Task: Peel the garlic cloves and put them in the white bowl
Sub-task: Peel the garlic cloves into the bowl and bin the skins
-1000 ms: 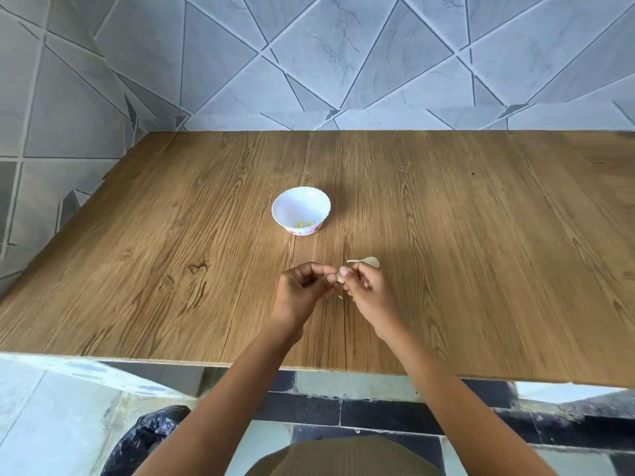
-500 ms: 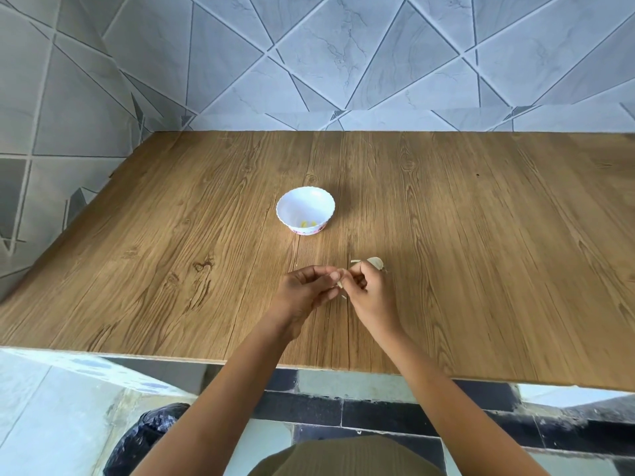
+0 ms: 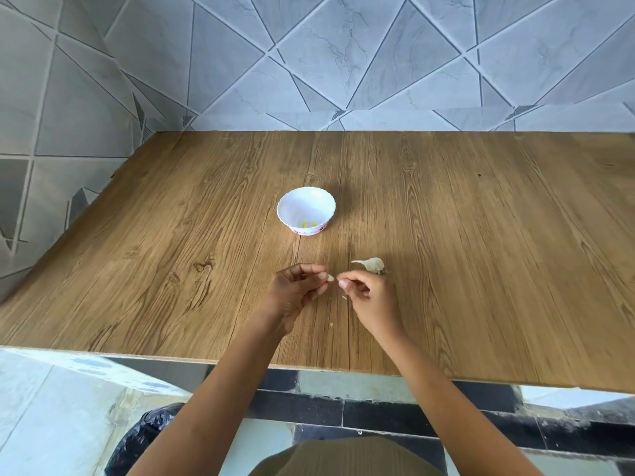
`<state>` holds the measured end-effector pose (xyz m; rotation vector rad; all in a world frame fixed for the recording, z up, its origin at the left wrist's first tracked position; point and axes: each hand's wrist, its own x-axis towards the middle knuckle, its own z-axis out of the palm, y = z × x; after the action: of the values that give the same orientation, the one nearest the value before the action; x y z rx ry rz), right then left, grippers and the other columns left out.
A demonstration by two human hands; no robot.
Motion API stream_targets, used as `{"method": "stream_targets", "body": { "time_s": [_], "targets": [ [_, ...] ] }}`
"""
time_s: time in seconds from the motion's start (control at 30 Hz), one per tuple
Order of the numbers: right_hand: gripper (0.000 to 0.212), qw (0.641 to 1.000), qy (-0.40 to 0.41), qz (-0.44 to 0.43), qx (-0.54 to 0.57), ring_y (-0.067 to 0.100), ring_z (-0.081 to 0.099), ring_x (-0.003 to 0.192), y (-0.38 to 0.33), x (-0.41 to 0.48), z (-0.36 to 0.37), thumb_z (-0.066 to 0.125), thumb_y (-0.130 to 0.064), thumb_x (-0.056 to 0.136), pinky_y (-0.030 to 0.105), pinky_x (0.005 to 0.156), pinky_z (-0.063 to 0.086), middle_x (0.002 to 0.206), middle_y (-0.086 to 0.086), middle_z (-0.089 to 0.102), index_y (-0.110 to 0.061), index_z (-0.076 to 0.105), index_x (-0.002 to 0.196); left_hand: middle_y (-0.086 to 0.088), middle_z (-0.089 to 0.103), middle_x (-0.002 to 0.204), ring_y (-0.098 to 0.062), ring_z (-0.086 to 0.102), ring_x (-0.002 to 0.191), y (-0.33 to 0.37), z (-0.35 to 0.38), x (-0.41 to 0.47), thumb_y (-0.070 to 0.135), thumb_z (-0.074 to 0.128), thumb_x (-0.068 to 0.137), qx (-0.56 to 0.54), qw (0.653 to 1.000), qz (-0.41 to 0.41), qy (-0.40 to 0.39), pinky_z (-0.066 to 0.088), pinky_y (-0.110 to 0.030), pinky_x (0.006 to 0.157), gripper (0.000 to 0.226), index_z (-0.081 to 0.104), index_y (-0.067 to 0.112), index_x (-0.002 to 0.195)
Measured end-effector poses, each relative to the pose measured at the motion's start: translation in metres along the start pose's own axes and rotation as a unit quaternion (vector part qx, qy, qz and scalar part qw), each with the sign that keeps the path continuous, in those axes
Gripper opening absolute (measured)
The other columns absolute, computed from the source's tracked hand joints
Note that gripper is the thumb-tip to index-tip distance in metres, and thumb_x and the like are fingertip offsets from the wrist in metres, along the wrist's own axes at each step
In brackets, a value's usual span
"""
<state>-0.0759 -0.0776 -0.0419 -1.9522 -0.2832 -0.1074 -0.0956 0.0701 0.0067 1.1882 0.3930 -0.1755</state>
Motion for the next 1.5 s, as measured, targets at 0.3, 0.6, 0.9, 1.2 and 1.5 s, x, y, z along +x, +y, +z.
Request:
{"method": "stream_targets", "body": {
  "time_s": [0.3,0.6,0.9,1.2,1.5],
  "targets": [
    [0.007,0.964,-0.083,0.115,0.224,0.004,0.062,0.068,-0.015,0.0,-0.008,0.065,-0.007,0.086,0.018,0.067,0.051,0.075,0.001,0.068,-0.011,0.068,0.09,0.0,0.07,0.068,-0.007,0.066,0.062,0.007,0.0,-0.004,-0.005,0.061,0.084,0.048,0.998,-0.013,-0.028,0.053,-0.015,0.059,0.012,0.063,0.007,0.086],
    [0.015,0.832,-0.179,0.277,0.446,0.008,0.061,0.06,-0.018,0.007,-0.023,0.051,0.002,0.09,0.016,0.059,0.052,0.067,0.002,0.066,-0.004,0.064,0.083,-0.005,0.068,0.065,-0.01,0.066,0.057,0.015,0.004,-0.01,-0.008,0.056,0.085,-0.062,0.989,-0.128,-0.039,0.055,-0.017,0.055,0.015,0.062,0.006,0.083],
    [0.022,0.995,-0.01,-0.041,0.095,0.005,0.068,0.08,-0.007,-0.006,-0.002,0.064,-0.02,0.086,0.022,0.07,0.056,0.089,-0.005,0.07,-0.008,0.07,0.103,-0.006,0.065,0.071,-0.009,0.063,0.057,0.009,0.006,-0.007,-0.004,0.063,0.085,0.069,0.997,0.007,0.029,0.052,-0.015,0.057,0.014,0.059,0.009,0.081],
    [0.017,0.989,-0.072,0.029,0.126,0.002,0.065,0.067,-0.012,-0.004,-0.007,0.058,-0.005,0.091,0.018,0.065,0.053,0.078,-0.001,0.068,-0.002,0.067,0.105,-0.008,0.063,0.073,-0.009,0.061,0.058,0.01,0.004,-0.01,-0.006,0.059,0.087,0.108,0.994,0.007,-0.011,0.051,-0.017,0.058,0.019,0.052,0.012,0.084],
    [0.02,0.95,-0.044,0.152,0.27,0.005,0.066,0.067,-0.024,-0.011,-0.004,0.057,-0.003,0.091,0.018,0.064,0.054,0.081,0.007,0.069,-0.006,0.064,0.109,-0.003,0.062,0.07,-0.013,0.056,0.058,0.007,0.005,-0.009,-0.003,0.058,0.088,0.234,0.967,0.104,0.016,0.048,-0.025,0.063,0.022,0.043,0.013,0.088]
  ]
}}
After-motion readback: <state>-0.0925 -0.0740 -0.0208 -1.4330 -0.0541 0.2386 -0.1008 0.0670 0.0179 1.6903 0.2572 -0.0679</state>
